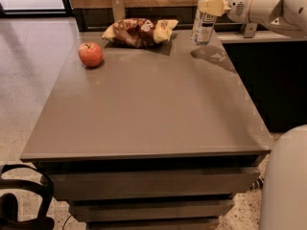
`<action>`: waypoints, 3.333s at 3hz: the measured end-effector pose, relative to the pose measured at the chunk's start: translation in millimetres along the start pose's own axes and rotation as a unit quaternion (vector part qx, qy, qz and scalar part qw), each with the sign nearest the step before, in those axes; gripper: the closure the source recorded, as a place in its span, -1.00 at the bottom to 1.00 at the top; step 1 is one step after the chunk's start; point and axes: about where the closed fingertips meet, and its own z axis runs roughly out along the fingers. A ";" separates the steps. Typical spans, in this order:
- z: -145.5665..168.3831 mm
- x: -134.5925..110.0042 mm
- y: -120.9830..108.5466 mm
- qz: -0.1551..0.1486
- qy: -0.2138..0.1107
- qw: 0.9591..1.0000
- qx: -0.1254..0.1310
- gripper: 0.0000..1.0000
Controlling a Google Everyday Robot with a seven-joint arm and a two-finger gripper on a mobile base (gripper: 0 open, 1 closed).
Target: Move blue plastic bottle near brown chip bag
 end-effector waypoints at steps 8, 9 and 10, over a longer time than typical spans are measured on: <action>38.3 51.1 -36.6 -0.055 0.072 0.993 0.072 1.00; 38.3 51.0 -36.6 -0.055 0.072 0.993 0.072 1.00; 38.3 50.3 -36.4 -0.055 0.072 0.993 0.072 1.00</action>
Offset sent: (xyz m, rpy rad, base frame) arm 0.0352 -0.0030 -0.0324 -0.2361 -0.0022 -0.0977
